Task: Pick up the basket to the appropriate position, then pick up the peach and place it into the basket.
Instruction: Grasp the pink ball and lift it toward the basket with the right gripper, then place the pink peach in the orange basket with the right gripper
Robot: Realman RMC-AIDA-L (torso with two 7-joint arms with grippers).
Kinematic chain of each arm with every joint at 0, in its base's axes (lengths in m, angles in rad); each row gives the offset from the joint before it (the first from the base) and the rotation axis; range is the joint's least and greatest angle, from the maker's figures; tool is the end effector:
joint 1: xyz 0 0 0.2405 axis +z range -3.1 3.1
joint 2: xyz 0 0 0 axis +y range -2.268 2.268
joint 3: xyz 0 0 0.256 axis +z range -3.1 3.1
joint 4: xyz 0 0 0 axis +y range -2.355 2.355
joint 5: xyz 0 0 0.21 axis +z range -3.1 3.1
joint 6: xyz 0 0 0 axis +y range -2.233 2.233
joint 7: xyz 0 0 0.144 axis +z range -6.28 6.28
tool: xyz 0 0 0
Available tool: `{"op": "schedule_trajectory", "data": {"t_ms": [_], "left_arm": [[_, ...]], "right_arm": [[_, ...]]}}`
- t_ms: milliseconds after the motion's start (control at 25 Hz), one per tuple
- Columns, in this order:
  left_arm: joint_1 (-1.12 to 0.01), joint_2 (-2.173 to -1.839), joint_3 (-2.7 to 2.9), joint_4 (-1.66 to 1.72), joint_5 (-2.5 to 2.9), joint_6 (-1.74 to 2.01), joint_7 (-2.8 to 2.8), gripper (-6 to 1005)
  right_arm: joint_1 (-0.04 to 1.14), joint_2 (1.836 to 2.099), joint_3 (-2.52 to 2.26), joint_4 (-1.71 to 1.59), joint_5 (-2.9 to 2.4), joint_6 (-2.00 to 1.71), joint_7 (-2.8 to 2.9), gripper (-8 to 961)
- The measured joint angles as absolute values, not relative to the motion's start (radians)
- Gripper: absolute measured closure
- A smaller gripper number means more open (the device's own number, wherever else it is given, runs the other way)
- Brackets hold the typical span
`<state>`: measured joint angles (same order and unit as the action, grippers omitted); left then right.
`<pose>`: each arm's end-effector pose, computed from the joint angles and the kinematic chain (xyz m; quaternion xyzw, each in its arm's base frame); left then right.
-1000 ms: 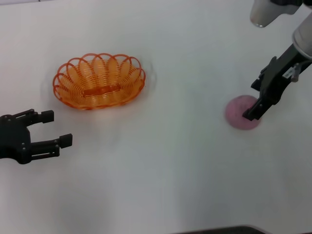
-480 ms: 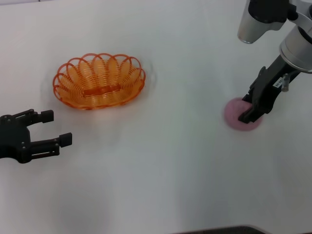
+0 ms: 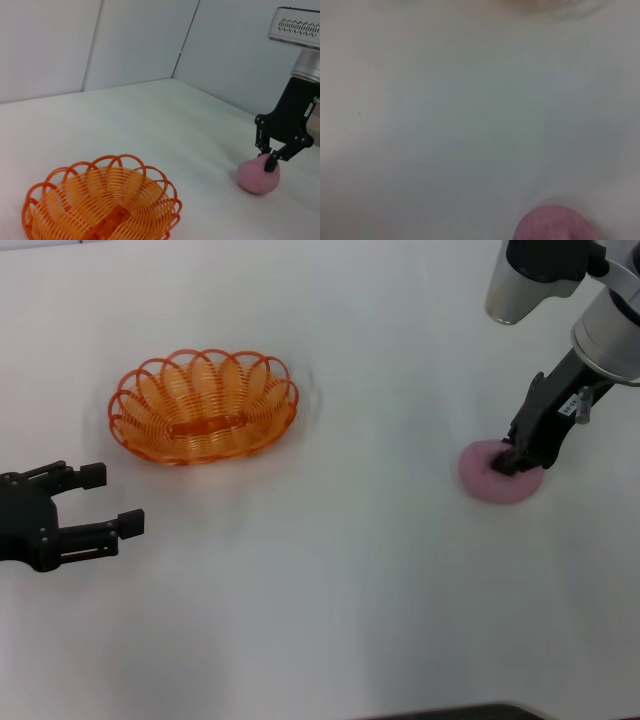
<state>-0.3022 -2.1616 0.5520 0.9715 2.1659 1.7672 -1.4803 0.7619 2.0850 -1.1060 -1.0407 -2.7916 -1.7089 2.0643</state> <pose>-0.3052 0.2574 0.0280 -0.9271 -0.2824 -0.2037 0.1386 0.2199 0.3591 0.0100 -0.9354 0.2290 -0.2642 0.0524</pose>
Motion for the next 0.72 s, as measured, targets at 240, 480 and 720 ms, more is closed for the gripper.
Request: {"op": "schedule_trajectory", "data": {"t_ms": [240,480,720], "left_arm": [[-0.304,-2.161,0.552,0.976,2.166,1.765,-1.485,122],[-0.312,-2.159,0.553,0.979,2.172,1.769,-1.498,122],[-0.313,-2.158,0.556,0.982,2.175,1.771,-1.509,122]], "right_arm": [[0.783,2.081,-1.085,-1.075,-2.785,-1.727,2.070,830],[0.824,2.085,-1.025,-1.201,-2.659,-1.746,2.072,888],[0.845,2.086,-1.042,-1.193,-2.434,-1.588,2.045,901]]}}
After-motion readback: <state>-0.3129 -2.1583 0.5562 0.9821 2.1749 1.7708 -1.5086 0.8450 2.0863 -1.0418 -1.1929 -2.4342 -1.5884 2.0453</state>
